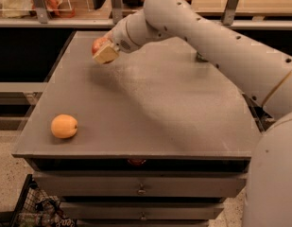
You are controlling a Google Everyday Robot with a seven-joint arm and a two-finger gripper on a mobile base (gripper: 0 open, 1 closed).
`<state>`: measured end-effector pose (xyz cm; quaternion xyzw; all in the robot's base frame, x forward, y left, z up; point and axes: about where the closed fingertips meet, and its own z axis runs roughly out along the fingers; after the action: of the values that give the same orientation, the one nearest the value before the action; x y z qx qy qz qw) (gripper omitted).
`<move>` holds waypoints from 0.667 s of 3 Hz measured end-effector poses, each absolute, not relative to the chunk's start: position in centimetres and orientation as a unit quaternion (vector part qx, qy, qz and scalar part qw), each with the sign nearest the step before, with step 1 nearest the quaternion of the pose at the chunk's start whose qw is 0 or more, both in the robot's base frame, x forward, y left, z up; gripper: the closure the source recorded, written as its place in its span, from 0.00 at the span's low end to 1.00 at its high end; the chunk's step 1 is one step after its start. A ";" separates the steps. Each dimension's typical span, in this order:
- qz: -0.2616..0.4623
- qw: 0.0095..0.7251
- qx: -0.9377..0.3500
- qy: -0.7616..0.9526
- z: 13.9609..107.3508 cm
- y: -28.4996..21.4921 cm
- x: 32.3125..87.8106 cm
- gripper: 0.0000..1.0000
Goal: Move apple near orange
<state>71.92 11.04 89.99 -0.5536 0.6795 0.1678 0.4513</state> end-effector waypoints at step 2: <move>0.186 0.468 -0.588 0.633 94.5 9.0 69.2 1.00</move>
Offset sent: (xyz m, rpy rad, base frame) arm -0.0752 -0.0225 0.0685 0.0782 -0.0555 0.3116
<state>69.18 9.01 94.47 -0.5877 0.6330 0.1859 0.4684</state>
